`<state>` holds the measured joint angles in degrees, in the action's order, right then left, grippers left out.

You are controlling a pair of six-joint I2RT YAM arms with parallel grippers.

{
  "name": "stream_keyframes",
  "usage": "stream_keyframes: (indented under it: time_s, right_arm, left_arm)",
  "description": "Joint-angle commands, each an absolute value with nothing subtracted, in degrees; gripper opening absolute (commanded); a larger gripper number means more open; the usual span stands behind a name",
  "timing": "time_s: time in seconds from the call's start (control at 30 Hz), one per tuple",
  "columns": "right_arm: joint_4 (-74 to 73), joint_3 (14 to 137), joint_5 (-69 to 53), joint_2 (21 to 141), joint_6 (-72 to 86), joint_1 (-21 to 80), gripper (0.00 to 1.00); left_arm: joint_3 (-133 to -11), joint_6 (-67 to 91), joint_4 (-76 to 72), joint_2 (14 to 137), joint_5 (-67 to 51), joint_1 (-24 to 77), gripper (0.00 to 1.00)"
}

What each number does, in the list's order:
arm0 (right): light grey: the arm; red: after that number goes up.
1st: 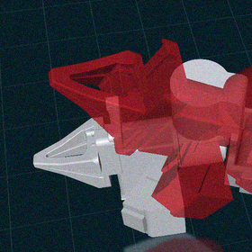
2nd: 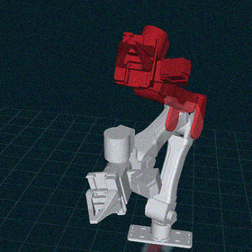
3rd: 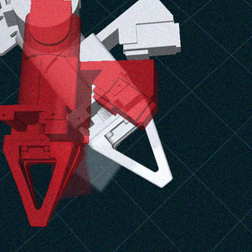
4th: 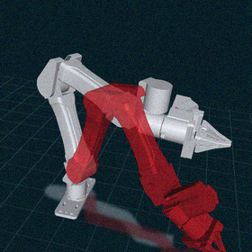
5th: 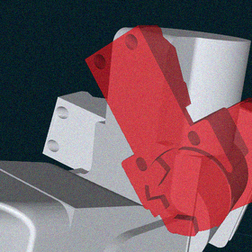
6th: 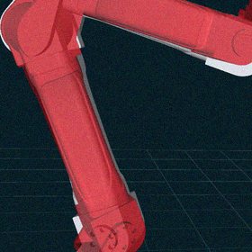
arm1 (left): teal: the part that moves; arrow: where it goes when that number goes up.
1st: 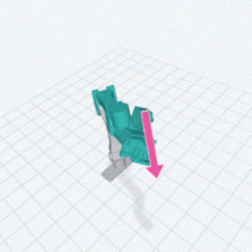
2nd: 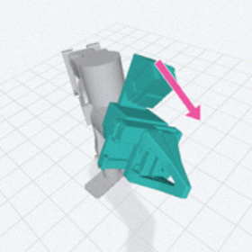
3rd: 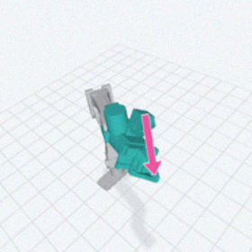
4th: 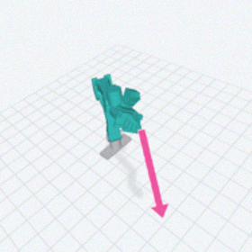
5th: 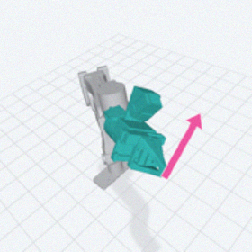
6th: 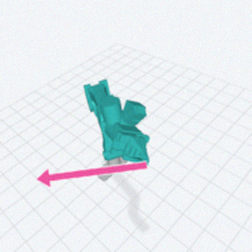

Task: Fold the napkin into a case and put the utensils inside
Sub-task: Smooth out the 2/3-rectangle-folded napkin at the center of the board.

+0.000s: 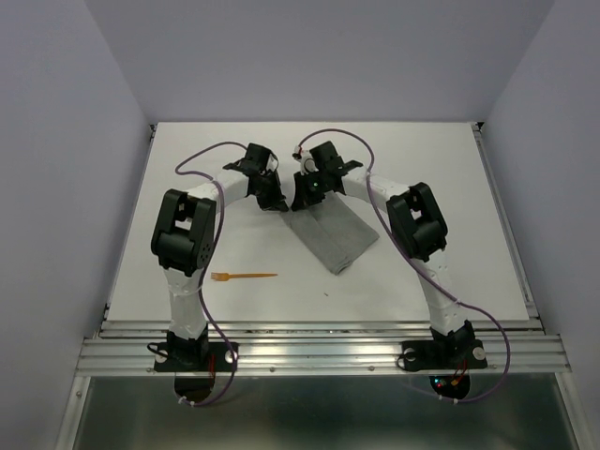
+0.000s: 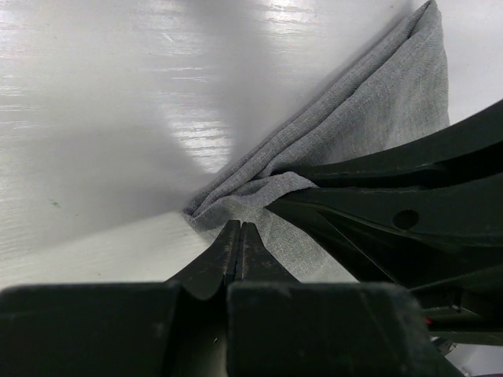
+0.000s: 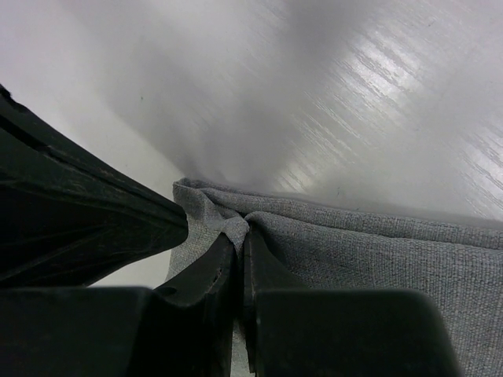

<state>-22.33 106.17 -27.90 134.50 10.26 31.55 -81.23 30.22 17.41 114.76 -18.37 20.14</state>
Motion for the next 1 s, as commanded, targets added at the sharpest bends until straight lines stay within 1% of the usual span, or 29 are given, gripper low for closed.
stream_keyframes:
  time_s: [0.0,0.37,0.43,0.5,0.53,0.57,0.6,0.63,0.7,0.73,0.8,0.87,0.9,0.97]
  right_arm:
    - [-22.68,108.72,-28.83,135.26,9.14,31.38,0.01]
    - [-22.59,109.86,-28.31,135.62,9.75,31.38,0.01]
    - [-22.68,109.69,-26.82,135.44,10.28,31.38,0.13]
    - [-22.59,109.16,-23.92,134.47,10.81,31.38,0.18]
    - [-22.41,108.55,-22.86,132.73,11.25,31.38,0.34]
    - [-21.89,106.98,-22.07,131.67,11.51,31.38,0.44]
    - [-21.54,105.92,-20.23,130.27,11.86,31.38,0.51]
    - [-20.92,104.78,-19.08,127.38,12.65,31.38,0.61]
    - [-19.60,101.17,-16.53,124.29,13.09,31.38,0.69]
    - [-19.25,100.03,-15.13,121.23,13.70,31.38,0.75]
    - [-18.72,96.62,-12.76,118.32,14.06,31.38,0.75]
    - [-18.20,93.88,-11.08,114.55,15.63,31.38,0.74]
    - [-18.19,91.34,-10.90,113.39,16.08,31.38,0.67]
    - [-17.24,87.82,-11.50,110.15,17.66,31.38,0.45]
  left_arm:
    - [-82.44,29.27,17.23,115.48,-17.93,20.30,0.00]
    - [-81.48,29.09,16.70,117.86,-16.53,20.30,0.00]
    - [-81.12,28.92,16.96,117.77,-15.65,20.30,0.00]
    - [-81.12,28.74,17.31,117.69,-15.12,20.30,0.00]
    - [-80.95,28.57,17.66,117.60,-14.68,20.30,0.00]
    - [-80.95,28.56,17.67,117.60,-14.42,20.30,0.00]
    - [-80.77,28.48,17.67,117.60,-14.41,20.30,0.00]
    - [-80.51,28.39,17.75,117.60,-14.33,20.30,0.00]
    - [-80.33,28.39,17.67,117.60,-14.24,20.30,0.00]
    - [-80.07,28.39,17.58,117.51,-14.24,20.30,0.00]
    - [-79.81,28.39,17.40,117.33,-14.24,20.30,0.00]
    - [-79.72,28.48,17.40,117.07,-14.15,20.30,0.00]
    - [-79.63,28.56,17.40,116.81,-14.06,20.30,0.00]
    - [-79.80,28.65,17.40,116.46,-14.15,20.30,0.00]
